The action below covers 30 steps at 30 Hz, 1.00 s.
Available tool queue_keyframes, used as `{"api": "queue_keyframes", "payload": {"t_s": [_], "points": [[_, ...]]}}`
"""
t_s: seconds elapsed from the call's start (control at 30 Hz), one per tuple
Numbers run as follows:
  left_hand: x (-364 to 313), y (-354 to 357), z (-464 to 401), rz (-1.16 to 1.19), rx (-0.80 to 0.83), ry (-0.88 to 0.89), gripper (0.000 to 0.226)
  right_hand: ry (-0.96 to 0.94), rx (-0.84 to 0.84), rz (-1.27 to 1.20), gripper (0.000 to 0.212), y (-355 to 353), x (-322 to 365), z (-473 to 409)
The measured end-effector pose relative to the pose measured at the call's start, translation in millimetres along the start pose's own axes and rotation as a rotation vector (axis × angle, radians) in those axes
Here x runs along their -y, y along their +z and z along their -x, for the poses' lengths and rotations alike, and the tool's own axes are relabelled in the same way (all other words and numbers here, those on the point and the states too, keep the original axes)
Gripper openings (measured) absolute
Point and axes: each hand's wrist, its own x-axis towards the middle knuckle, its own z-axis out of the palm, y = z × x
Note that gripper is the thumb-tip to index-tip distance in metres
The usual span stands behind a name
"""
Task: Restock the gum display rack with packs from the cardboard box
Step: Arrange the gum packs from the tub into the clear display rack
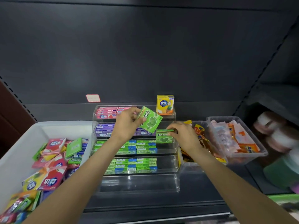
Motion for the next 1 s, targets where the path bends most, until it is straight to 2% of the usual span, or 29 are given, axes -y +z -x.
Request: {"api": "queue_keyframes", "payload": {"t_s": [0.1,0.23,0.37,0.53,0.63,0.8,0.87,0.93,1.0], "points": [[0.3,1.1,-0.8,0.001,0.006,-0.001,0.013,0.009,0.000,0.116,0.024,2.3,2.0,4.4],[0.2,2.1,0.4,-0.003,0.021,0.003,0.013,-0.016,-0.092,0.271,0.023,3.8,2.9,10.6],[3.3,3.9,1.6,-0.028,0.063,0.000,0.013,-0.007,-0.099,0.299,0.025,4.5,-0.5,13.8],[2.7,8.9,0.7,-0.103,0.117,0.021,0.016,-0.022,-0.028,0.317,0.031,2.4,0.0,10.7],[0.1,16.2,-1.0,-0.167,0.182,0.057,0.021,-0.002,0.017,0.218,0.039,1.3,-2.1,8.1],[-2.3,39.8,-1.0,-0.370,0.241,0.130,0.030,0.064,-0.055,-0.174,0.055,-9.5,-7.7,12.3],[-3.0,49.2,-0.1,-0.432,0.264,0.159,0.028,0.035,-0.058,-0.245,0.060,-15.8,-6.8,14.9],[-3.7,58.5,0.8,-0.486,0.284,0.200,0.025,0.005,-0.064,-0.271,0.058,-18.7,-6.2,15.8],[-4.4,65.8,2.4,-0.528,0.271,0.241,0.025,-0.013,-0.084,-0.248,0.046,-16.6,-6.9,14.9]]}}
